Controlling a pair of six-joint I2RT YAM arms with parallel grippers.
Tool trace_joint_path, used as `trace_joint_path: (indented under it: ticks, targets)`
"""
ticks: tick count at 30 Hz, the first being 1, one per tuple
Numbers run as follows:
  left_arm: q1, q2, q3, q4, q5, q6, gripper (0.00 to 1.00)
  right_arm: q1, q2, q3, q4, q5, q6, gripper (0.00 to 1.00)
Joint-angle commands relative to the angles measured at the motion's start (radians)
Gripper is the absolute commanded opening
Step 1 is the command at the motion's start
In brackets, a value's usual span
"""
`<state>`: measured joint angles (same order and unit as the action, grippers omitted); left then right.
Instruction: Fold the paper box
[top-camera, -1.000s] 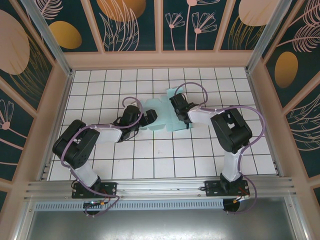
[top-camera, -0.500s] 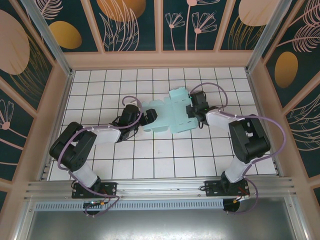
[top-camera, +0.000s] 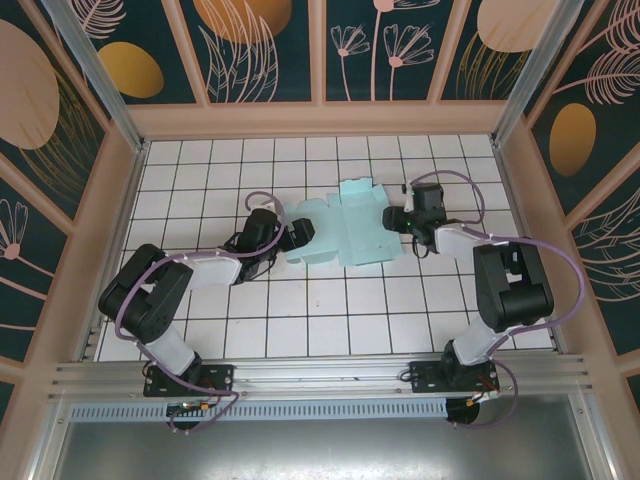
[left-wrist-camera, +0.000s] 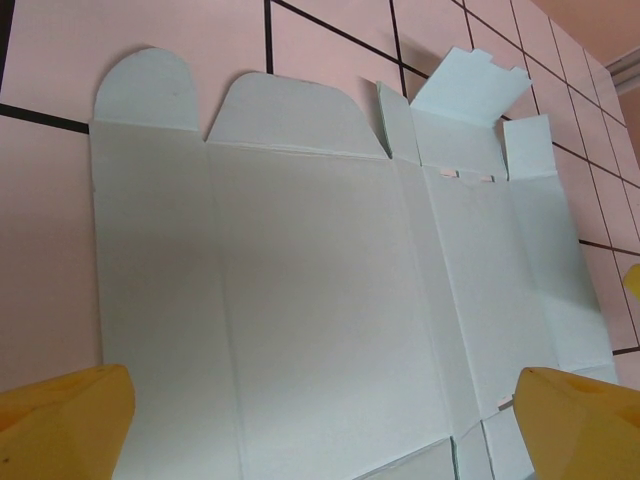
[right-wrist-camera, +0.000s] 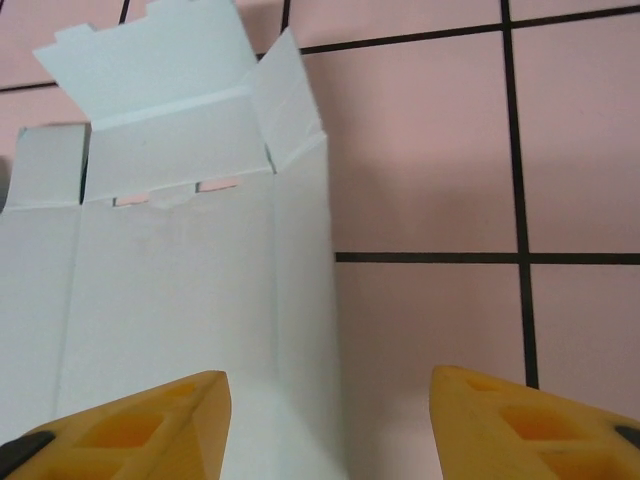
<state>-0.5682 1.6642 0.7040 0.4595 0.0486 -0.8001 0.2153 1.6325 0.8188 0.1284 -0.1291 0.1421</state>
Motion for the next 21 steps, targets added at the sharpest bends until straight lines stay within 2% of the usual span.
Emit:
trace_joint_path:
  ticks: [1, 11, 20, 21]
  targets:
    - [0.006, 0.009, 0.032, -0.002, 0.024, 0.016, 0.97, -0.04, 0.006, -0.014, 0.03, -0.158, 0.052, 0.54]
    - [0.005, 0.031, 0.034, 0.017, 0.045, 0.003, 0.97, -0.051, 0.097, 0.027, -0.011, -0.231, 0.04, 0.41]
    - [0.005, 0.023, 0.029, 0.017, 0.047, 0.007, 0.97, -0.05, 0.099, 0.046, -0.047, -0.196, 0.025, 0.02]
    - [0.006, 0.02, 0.028, 0.016, 0.045, 0.007, 0.97, -0.05, 0.094, 0.048, -0.054, -0.186, 0.02, 0.0]
